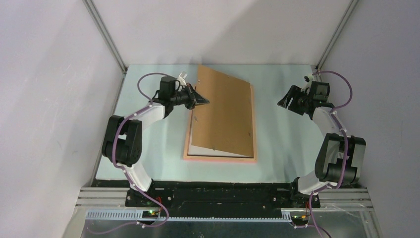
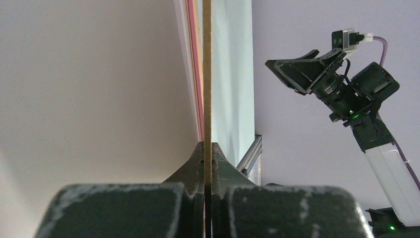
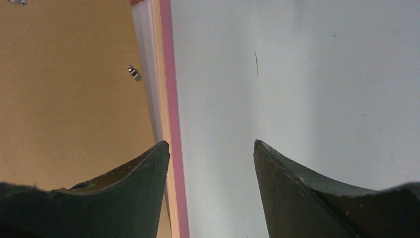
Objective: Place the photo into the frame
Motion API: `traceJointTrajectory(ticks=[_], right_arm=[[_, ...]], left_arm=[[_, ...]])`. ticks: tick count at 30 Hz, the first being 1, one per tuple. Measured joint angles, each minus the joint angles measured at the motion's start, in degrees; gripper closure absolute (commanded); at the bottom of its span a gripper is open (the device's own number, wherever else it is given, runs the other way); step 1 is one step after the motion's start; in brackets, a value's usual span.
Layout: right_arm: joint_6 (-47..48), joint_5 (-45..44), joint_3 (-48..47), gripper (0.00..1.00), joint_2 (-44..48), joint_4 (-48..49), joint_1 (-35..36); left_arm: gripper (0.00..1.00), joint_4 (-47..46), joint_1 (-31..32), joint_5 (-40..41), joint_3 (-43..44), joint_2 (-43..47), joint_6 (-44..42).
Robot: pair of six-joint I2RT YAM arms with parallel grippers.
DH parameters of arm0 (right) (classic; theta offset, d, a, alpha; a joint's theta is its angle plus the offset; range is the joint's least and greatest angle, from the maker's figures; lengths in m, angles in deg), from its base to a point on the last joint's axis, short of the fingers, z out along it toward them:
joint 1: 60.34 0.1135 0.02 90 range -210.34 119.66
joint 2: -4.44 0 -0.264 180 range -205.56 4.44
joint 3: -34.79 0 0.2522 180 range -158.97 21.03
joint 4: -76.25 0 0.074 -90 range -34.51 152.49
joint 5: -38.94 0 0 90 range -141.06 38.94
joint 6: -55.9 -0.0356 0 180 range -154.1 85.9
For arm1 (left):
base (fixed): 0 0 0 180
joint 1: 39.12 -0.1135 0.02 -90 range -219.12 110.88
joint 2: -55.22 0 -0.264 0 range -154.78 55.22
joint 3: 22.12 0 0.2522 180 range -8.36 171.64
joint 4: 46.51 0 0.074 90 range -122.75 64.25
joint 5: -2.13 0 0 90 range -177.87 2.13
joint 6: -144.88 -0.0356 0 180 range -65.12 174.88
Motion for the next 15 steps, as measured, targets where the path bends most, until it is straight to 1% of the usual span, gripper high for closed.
traceJointTrajectory(ticks=[15], right_arm=[[-0.2,0.4,0.0,0.33,-0.5,0.0,0.0]], left_arm=[[1.00,0.1,0.3,0.4,-0.8,-0.7,-0.5]])
